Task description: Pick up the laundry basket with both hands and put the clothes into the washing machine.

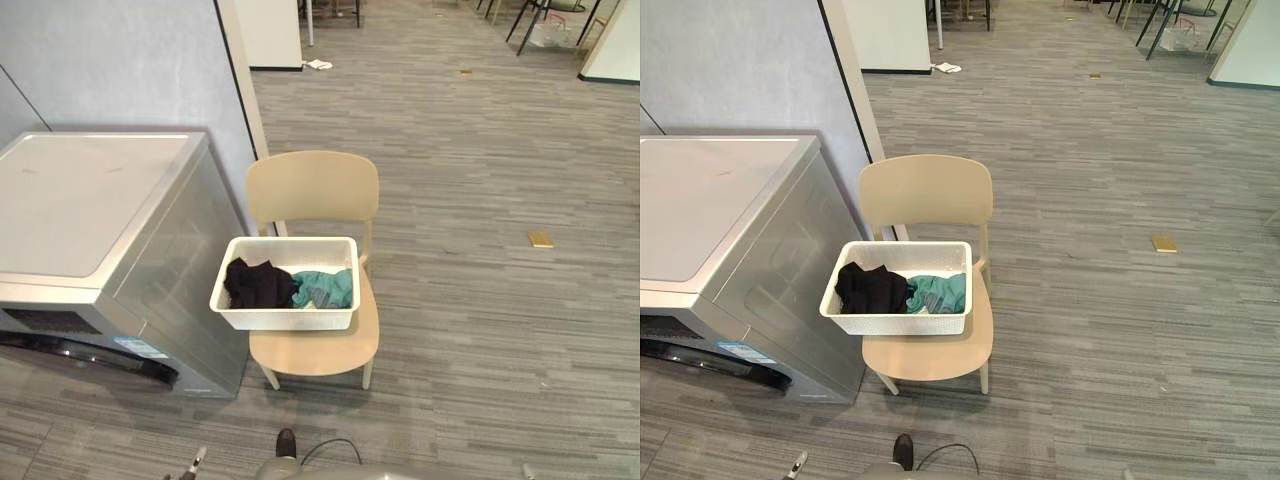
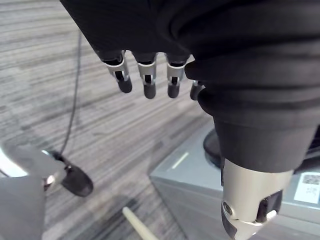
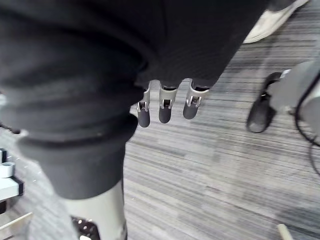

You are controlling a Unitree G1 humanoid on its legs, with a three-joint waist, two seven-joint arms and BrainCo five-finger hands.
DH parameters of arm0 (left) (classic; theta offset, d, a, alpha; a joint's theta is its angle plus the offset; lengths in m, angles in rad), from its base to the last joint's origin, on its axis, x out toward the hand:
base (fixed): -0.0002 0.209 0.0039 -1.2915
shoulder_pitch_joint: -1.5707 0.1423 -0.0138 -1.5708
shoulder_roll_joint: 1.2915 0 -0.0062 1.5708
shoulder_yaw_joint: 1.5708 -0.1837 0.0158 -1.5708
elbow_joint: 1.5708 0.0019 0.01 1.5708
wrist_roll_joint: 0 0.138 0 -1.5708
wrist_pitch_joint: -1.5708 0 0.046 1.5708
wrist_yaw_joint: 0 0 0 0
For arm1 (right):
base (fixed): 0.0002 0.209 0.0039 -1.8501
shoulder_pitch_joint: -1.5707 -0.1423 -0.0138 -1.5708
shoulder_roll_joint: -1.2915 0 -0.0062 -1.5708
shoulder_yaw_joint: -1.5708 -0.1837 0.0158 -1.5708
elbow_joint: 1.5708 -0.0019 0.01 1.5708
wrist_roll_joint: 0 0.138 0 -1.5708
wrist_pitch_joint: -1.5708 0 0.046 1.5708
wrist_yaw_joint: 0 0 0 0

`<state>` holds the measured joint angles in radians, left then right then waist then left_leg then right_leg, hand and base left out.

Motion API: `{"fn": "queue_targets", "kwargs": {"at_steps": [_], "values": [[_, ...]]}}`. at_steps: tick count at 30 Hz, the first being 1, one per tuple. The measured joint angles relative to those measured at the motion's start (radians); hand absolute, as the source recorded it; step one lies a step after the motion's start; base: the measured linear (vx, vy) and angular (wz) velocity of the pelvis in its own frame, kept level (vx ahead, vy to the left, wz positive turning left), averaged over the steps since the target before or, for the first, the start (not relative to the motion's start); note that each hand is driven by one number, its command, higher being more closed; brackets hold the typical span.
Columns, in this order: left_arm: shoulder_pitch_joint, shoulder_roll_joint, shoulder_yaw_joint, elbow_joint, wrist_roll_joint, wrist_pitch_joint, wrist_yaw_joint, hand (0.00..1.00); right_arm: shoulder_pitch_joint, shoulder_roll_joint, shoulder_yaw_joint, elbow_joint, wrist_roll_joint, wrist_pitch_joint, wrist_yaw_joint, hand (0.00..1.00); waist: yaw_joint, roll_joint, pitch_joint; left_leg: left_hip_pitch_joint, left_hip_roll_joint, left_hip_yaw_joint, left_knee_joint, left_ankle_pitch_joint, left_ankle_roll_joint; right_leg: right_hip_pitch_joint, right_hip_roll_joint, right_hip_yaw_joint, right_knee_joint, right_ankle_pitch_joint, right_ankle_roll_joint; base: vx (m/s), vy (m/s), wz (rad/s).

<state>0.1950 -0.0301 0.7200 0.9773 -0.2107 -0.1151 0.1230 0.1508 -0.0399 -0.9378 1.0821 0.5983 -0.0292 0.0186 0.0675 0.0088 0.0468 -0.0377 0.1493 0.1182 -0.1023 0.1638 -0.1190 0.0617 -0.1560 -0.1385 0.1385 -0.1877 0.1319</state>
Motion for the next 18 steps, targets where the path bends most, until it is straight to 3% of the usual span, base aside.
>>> {"fn": "queue_targets", "kwargs": {"at_steps": [7, 15, 18], "values": [[-0.012, -0.008, -0.011, 0.048, -0.03, 0.002, 0.012, 0.0, -0.038, 0.041, 0.023, 0.115, -0.024, 0.01, -0.025, 0.0, -0.003, -0.012, -0.005, 0.013, -0.01, -0.008, 0.0, -0.009, -0.005, 0.04, -0.004, -0.013, -0.039, 0.013, -0.006, 0.03, -0.001, 0.04], [-0.021, -0.004, -0.169, 0.054, -0.06, -0.003, 0.015, 0.0, -0.101, 0.044, 0.274, 0.12, -0.111, 0.006, -0.043, 0.0, -0.001, -0.046, 0.011, 0.017, -0.012, -0.044, 0.006, -0.009, -0.004, 0.077, 0.005, -0.038, -0.059, 0.017, -0.014, 0.0, -0.015, 0.12], [-0.038, -0.003, -0.216, 0.043, -0.064, -0.014, 0.035, 0.0, -0.132, 0.038, 0.474, 0.109, -0.186, 0.004, -0.074, 0.0, 0.001, -0.05, 0.034, -0.022, -0.01, -0.086, 0.008, 0.017, 0.0, 0.066, 0.016, -0.068, -0.046, 0.018, -0.017, -0.04, -0.017, 0.44]]}}
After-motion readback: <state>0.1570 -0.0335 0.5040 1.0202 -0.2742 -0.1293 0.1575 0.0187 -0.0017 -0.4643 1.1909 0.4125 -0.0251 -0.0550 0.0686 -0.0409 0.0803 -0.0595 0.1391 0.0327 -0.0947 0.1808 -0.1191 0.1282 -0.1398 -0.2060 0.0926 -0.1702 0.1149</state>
